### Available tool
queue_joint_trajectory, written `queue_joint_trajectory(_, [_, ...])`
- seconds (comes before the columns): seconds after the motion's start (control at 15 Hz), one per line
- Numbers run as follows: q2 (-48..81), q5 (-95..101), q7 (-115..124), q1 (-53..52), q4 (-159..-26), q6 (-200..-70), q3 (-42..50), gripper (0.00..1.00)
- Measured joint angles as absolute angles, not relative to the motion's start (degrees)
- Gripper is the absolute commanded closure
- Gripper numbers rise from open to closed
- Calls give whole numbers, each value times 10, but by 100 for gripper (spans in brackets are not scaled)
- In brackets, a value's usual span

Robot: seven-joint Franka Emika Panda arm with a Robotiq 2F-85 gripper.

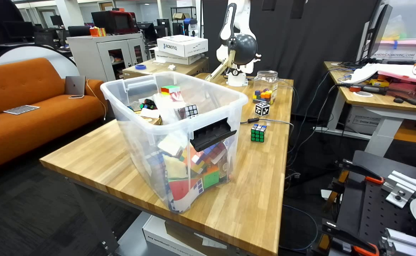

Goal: Pick the Rubik's cubes and put them in the plastic box

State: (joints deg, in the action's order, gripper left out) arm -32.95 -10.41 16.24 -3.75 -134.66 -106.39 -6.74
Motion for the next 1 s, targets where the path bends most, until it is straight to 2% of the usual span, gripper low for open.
queue_joint_trajectory(0.67, [-329,-103,163,-33,-1347,-1064,-63,0])
queue_joint_trajectory(1.0, [-322,-64,163,25,-1353,-1080,-18,0])
